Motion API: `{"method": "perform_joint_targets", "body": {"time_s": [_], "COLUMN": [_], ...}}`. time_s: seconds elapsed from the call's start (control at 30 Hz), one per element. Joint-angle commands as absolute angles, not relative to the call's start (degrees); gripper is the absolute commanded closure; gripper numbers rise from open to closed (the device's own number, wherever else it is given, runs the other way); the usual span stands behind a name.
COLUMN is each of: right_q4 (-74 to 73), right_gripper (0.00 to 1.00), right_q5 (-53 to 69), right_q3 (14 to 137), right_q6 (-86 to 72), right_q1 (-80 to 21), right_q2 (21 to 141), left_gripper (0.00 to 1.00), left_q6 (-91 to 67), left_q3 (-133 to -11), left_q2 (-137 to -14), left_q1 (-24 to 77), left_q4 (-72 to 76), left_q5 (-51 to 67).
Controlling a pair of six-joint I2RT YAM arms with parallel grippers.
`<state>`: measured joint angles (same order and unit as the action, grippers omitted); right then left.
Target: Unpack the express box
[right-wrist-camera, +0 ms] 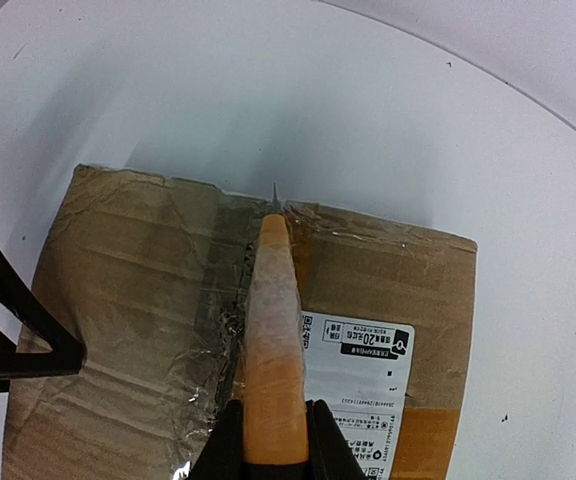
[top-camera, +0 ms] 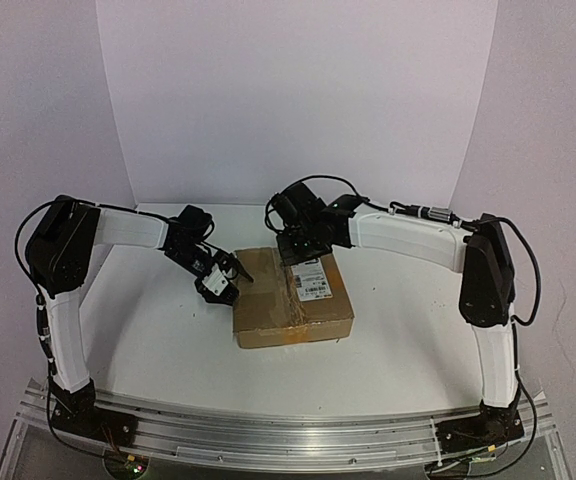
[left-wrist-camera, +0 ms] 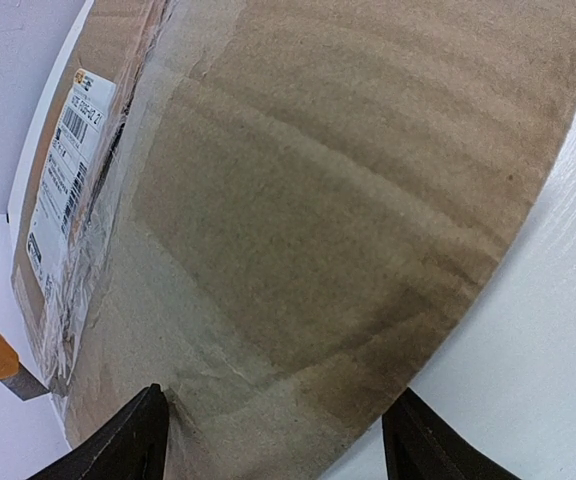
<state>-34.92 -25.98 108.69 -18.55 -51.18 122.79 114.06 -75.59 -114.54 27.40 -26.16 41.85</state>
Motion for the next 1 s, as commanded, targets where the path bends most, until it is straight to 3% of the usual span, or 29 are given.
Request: {"method": "perform_joint_targets", "body": {"time_s": [0.0,0.97], "right_q4": [-34.7,-36.95], "right_gripper": [1.0,1.0], "right_q5": [-24.71,-27.34], "right_q3": [107.74,105.99], "right_q6": [-19.25,-19.69], "right_q1": [-52.27,-52.72], "right_q2": [118.83,119.1], "left_gripper": [0.27,0.28], "left_q6": [123.75,122.18], "left_q3": [-75.41,-75.25], "left_q2": [-114.63,-114.53], "left_q1": [27.86,27.86], "left_q4": [-30.19,-30.05], "left_q5": [41.57,41.49]}}
